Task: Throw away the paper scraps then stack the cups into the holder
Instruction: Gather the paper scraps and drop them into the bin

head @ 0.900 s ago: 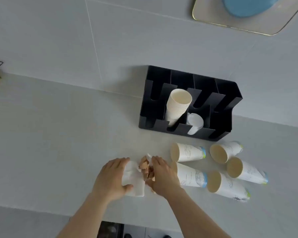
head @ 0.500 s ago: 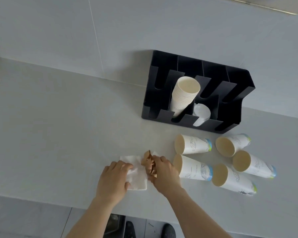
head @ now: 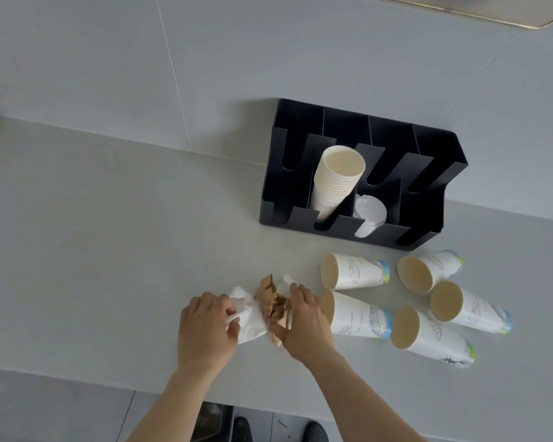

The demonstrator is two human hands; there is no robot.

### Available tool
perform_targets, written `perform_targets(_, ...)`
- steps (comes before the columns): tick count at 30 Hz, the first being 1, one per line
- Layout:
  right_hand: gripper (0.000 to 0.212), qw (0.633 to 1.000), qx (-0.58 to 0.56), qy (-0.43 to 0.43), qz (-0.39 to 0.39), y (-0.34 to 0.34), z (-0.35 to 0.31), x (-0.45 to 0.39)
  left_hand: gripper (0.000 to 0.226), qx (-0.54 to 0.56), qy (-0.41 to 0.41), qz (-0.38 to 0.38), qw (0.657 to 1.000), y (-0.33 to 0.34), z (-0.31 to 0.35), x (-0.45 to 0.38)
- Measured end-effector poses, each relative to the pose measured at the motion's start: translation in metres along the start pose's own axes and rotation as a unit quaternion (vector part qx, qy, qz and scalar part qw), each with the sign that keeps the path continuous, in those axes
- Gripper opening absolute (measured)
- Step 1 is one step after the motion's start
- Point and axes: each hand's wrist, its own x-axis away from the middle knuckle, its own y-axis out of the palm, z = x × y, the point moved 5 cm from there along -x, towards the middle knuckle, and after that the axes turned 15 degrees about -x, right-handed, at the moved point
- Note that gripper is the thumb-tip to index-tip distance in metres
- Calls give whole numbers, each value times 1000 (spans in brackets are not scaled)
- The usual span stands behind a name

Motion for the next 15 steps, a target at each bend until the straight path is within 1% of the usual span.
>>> perform_targets(2,80,1000,-3,20,-17,3,6,-2,20,61,4,4,998,0,9,-4)
perform_targets(5,74,999,-11,30,-19,4,3,-4,16,144,1,-13,990,-1,19,-8)
perform_targets(10,52,995,-76,58,1,4,5,-8,16,226,3,-81,971,7,40,-2)
perform_targets(13,57,991,-108,73,8,5,8,-8,16,268,-10,-131,955,16,46,9)
perform_targets(15,59,991,-111,74,4,5,8,-7,27,280,-18,-140,950,18,45,10)
